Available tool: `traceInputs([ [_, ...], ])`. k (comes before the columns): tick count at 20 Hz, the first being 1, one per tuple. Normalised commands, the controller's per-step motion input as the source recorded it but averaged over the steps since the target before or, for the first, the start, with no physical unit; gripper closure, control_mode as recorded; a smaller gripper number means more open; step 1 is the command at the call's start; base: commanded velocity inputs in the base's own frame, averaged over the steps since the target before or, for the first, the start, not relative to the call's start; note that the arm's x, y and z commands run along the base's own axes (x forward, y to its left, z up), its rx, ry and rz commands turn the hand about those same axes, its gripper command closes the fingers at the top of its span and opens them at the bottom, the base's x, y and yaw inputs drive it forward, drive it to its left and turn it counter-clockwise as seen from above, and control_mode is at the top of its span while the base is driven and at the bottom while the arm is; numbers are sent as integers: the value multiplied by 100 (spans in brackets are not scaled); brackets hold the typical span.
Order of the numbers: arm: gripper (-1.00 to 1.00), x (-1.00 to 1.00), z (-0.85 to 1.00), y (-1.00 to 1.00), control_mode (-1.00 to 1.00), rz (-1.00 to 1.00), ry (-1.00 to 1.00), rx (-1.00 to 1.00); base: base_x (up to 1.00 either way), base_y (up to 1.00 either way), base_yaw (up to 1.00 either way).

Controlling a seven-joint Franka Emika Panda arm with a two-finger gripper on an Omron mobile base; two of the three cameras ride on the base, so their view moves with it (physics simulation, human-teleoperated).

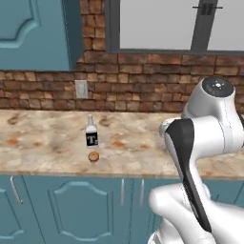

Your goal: Place the beer and liquor on the top shelf of the fridge to keep them out of children's reach, and place the tangerine on lower shelves for easy access.

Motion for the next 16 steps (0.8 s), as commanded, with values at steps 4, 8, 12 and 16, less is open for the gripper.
traceInputs([
  [4,-100,0,0,0,100,0,0,0,59,78,-22],
  [8,-100,0,0,0,100,0,0,0,38,100,-18],
  [12,-100,0,0,0,100,0,0,0,37,81,-18],
  [16,-100,0,0,0,100,0,0,0,36,33,-18],
])
